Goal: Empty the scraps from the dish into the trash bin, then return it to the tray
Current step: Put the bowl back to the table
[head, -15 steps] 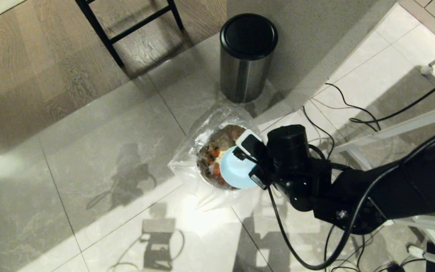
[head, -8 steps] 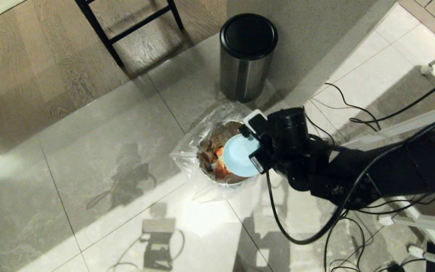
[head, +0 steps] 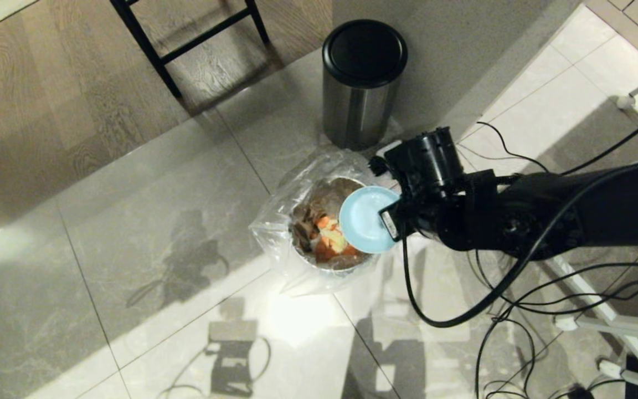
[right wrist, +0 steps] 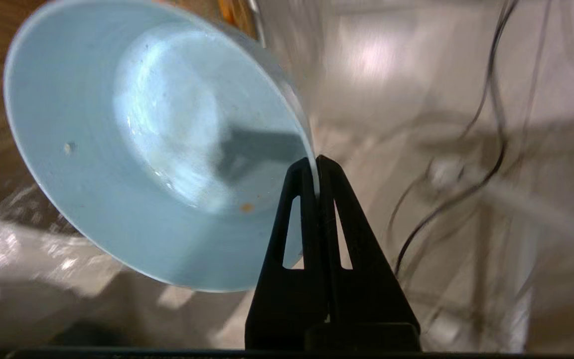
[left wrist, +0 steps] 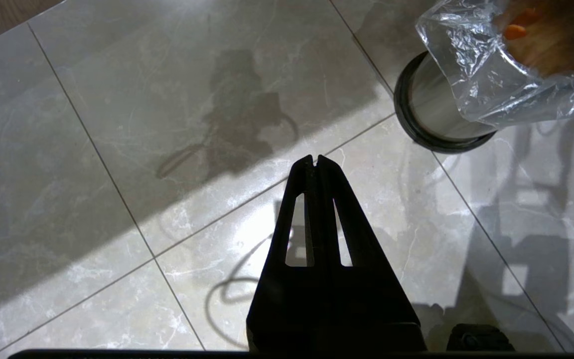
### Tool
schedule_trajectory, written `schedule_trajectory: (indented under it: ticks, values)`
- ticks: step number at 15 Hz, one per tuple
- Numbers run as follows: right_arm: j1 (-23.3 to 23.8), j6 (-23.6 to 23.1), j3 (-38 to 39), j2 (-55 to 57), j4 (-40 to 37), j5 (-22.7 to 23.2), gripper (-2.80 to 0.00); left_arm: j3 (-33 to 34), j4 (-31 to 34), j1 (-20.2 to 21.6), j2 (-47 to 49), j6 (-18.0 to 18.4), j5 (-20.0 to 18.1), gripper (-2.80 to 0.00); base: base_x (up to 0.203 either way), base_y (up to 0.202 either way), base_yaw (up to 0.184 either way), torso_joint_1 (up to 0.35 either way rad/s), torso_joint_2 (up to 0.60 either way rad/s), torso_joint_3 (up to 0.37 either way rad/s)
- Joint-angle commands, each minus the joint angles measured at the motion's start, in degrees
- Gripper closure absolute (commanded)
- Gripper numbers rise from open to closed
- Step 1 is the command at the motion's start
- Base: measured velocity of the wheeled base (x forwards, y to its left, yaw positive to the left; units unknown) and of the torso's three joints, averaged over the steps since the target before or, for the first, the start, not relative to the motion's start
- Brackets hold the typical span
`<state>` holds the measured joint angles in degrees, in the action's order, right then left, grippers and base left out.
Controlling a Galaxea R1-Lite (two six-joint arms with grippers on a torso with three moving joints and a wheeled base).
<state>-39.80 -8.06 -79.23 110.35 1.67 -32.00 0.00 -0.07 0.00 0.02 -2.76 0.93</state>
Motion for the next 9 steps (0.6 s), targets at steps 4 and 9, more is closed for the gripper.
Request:
schedule_trajectory:
  ticks: [4,9]
  values:
    - [0.0,23.4,-8.3,-3.2,-22.3,-0.2,0.0,0.0,0.0,0.0,0.1,-0.1,0.0,0.0,0.0,0.0,0.0,0.0,0.0,0.0]
    - [0.5,33.3,-2.7,-7.2,-28.1,-0.7,0.0,0.0,0.0,0.0,0.0,-0.1,0.0,0.0,0.0,0.0,0.0,0.0,0.0,0.0]
